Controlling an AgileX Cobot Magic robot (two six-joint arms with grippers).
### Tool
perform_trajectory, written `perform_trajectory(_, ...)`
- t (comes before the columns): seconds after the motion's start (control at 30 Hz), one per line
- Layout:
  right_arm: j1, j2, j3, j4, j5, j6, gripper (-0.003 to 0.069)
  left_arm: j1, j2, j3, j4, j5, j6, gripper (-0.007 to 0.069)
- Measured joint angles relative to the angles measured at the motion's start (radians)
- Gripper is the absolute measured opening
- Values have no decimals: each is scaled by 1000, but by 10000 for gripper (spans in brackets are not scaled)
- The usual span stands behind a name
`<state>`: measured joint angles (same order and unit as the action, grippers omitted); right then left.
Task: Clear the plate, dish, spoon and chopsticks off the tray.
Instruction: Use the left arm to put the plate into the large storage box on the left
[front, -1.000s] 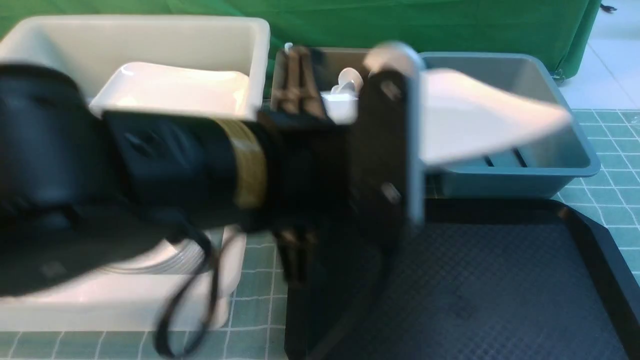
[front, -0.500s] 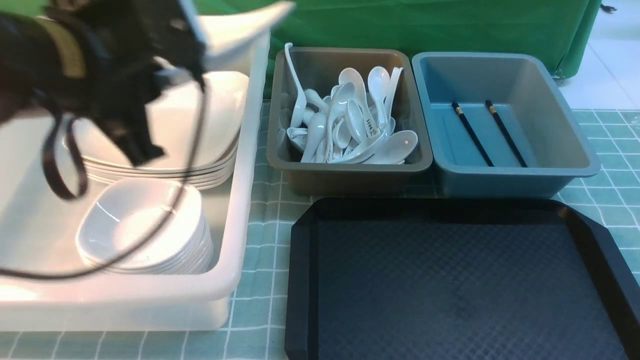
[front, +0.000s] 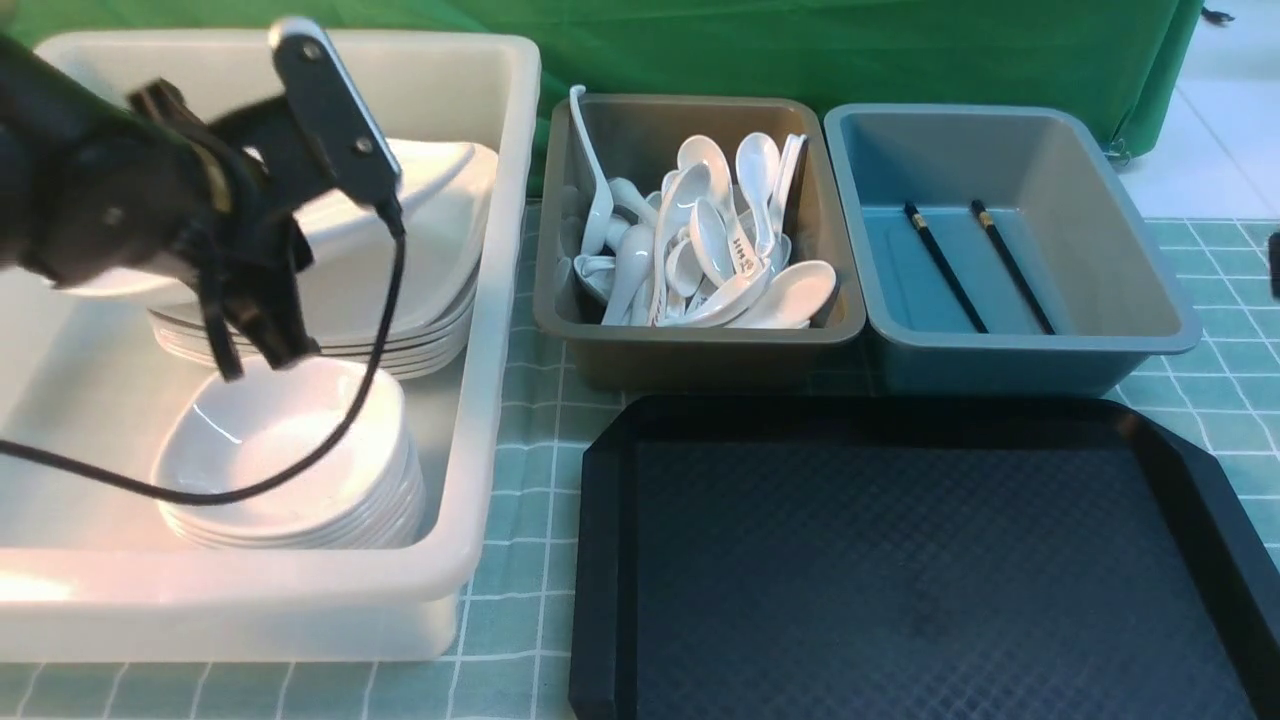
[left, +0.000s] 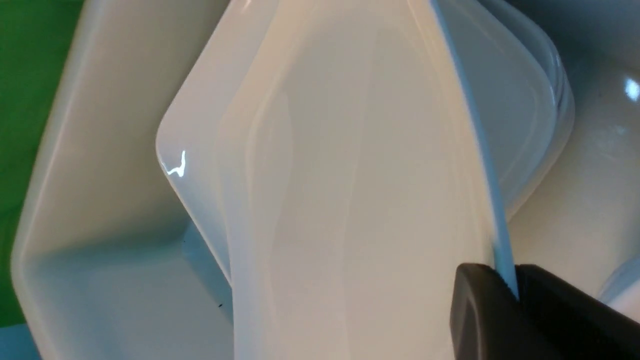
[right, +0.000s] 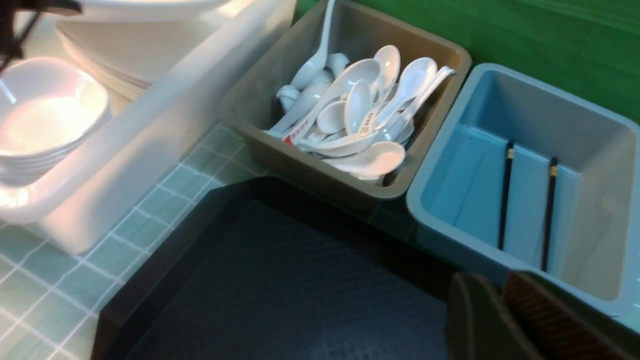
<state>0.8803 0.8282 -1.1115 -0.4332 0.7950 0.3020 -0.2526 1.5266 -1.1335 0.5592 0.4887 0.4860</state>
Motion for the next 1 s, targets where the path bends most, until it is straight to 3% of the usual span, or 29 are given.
perform_trajectory(0.33, 0, 0, 0, 42, 8, -31, 123, 0, 65, -7, 15, -93, -73, 29)
perform_trajectory(0.5, 0, 0, 0, 53, 27, -31, 123, 0, 78, -7, -5, -165, -83, 79)
perform_trajectory(0.77, 0, 0, 0, 98, 42, -35, 123, 0, 104, -7, -38, -185, -100, 312)
perform_trajectory(1.0, 0, 0, 0, 115, 49, -38, 123, -1, 82, -7, -113, -185, -100, 440)
